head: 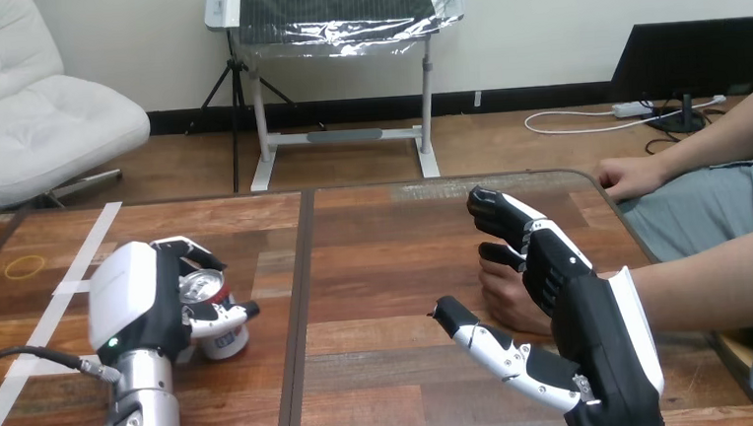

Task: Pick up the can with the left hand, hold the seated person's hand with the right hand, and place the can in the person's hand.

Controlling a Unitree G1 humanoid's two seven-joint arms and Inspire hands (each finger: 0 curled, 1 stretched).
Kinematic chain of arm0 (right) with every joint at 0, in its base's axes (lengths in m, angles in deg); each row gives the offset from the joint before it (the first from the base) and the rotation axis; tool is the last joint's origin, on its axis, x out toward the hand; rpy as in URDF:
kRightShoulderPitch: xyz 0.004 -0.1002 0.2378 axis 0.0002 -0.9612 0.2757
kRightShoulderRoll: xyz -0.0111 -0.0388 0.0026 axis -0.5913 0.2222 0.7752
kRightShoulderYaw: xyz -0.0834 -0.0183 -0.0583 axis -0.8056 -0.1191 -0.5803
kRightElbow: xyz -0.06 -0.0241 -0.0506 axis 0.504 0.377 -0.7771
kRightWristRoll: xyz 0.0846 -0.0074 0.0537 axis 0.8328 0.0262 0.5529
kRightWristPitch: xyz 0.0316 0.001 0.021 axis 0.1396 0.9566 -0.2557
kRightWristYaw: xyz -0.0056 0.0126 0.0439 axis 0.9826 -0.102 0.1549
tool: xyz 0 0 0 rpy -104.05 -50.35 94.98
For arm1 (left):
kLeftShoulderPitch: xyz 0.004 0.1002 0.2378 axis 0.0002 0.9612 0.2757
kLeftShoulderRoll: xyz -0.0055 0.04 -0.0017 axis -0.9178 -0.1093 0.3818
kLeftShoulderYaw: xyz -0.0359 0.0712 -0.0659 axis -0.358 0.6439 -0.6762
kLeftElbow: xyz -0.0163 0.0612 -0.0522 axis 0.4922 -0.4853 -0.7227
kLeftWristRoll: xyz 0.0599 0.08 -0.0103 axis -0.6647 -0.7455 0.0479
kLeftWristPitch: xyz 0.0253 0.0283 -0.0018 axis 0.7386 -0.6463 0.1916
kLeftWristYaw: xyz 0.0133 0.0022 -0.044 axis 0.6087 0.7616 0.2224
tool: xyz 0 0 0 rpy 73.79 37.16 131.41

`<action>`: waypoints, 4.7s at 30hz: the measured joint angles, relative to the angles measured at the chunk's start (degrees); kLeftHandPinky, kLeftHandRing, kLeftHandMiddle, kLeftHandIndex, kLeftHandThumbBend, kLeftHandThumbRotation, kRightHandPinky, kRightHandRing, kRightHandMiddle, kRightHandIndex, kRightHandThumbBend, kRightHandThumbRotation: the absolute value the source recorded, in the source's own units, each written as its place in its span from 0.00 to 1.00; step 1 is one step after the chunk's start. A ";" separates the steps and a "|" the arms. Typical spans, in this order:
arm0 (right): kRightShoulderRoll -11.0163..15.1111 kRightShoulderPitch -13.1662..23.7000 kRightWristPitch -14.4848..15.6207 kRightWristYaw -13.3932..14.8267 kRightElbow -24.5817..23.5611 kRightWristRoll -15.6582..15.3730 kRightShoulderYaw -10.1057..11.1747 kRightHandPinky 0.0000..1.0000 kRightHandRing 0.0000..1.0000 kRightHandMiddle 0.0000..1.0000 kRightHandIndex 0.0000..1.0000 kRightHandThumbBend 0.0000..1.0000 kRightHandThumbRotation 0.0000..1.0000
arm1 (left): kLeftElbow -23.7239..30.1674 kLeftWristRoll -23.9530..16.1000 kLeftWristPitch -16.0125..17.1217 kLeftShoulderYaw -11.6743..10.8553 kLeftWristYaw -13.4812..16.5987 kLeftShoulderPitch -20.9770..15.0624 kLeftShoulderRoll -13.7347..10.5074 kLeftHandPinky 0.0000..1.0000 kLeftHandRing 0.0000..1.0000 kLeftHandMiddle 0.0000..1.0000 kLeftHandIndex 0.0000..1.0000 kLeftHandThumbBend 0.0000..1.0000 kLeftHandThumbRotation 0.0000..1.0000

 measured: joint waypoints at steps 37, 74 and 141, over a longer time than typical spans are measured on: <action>0.00 0.01 0.00 -0.23 0.36 0.69 -0.03 0.88 0.88 0.87 0.83 0.59 0.17 | 19.24 0.93 7.74 -0.17 -3.98 6.75 0.06 0.37 0.40 0.46 0.48 0.69 0.00; 5.27 0.94 10.93 0.34 -0.07 -13.86 6.70 0.80 0.89 0.92 0.89 0.63 0.13 | 45.32 1.94 7.68 -0.17 -17.35 16.42 2.80 0.30 0.35 0.43 0.47 0.67 0.00; 35.93 17.85 32.39 -21.95 -3.06 -41.55 12.26 0.78 0.83 0.84 0.81 0.87 0.00 | 52.75 1.82 9.05 -1.40 -19.97 17.02 4.46 0.33 0.37 0.43 0.47 0.68 0.00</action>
